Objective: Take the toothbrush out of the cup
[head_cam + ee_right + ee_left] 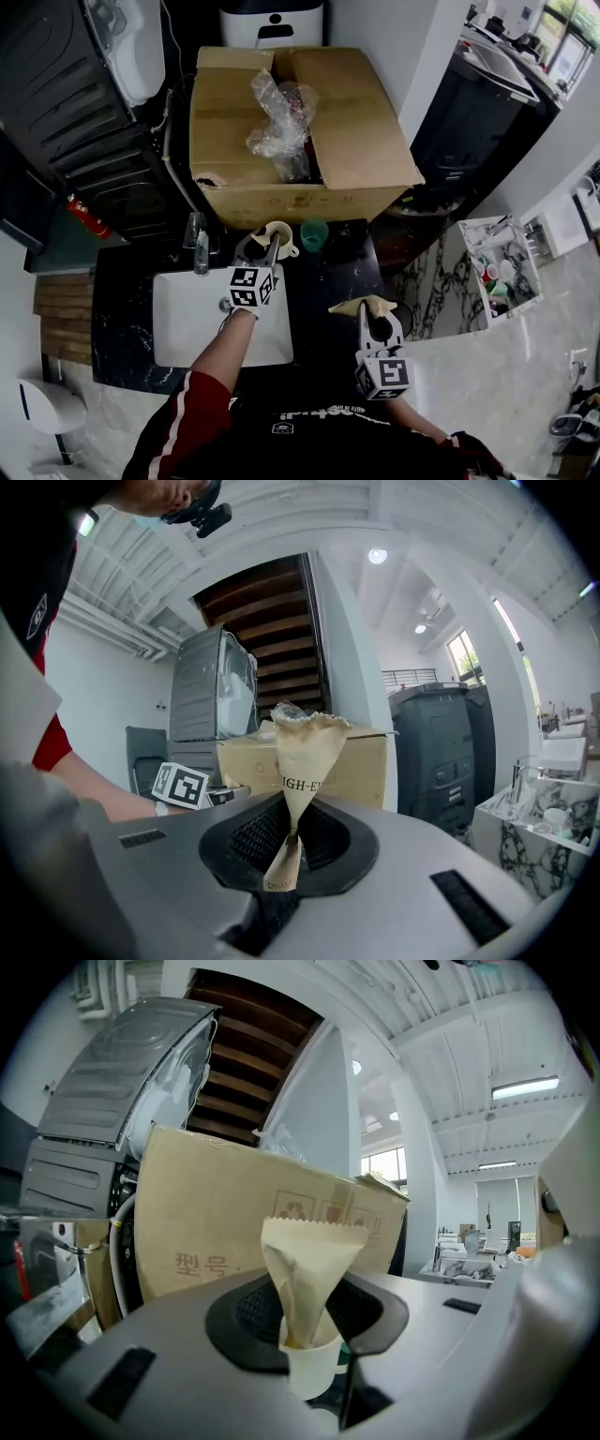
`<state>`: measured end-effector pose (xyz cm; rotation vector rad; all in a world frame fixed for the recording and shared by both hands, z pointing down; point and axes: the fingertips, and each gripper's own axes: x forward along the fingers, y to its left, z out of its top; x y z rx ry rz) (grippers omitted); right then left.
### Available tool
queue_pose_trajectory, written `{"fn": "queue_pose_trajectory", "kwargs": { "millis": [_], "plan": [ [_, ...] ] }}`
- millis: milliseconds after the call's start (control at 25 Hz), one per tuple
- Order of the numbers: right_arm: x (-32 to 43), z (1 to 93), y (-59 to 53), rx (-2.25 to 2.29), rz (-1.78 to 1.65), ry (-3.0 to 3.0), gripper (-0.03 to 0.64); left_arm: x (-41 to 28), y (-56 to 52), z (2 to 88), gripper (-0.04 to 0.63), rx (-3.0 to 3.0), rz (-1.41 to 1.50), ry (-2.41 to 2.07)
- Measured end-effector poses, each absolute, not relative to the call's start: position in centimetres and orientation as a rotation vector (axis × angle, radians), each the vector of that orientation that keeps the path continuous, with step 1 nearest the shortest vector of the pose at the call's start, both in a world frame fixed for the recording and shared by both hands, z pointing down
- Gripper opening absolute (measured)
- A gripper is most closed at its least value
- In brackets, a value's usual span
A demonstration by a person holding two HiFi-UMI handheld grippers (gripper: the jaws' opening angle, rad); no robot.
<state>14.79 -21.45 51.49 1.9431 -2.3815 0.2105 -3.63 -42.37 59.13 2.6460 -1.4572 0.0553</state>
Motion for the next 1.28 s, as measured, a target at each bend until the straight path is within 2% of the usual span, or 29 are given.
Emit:
{"fn": "queue_pose_trajectory", "kwargs": {
  "millis": [40, 240, 480, 880, 1280],
  "plan": [
    [14.7, 51.4, -21.4, 1.943, 0.212, -2.385, 0.057, -3.6, -42.3, 59.1, 0.105, 2.652, 0.064, -1.464],
    [14.9, 51.6, -21.3, 1.941, 0.214, -2.390, 0.057, -3.2, -42.1, 58.7, 0.035, 2.671, 0.061, -1.480],
    [14.8, 51.5, -21.4, 1.930, 0.215, -2.403, 0.056, -3.0, -42.1, 56.7, 0.029, 2.697, 0.029, -1.494],
    [14.0, 51.2, -22.2, 1.894, 0.206, -2.450, 0.057, -4.7, -40.2, 46.9, 0.029, 2.775, -0.109, -1.486],
    [12.3, 51.1, -23.0, 1.828, 0.204, -2.496, 0.057, -7.1, -37.0, 46.0, 0.029, 2.776, -0.088, -1.509]
  ]
}}
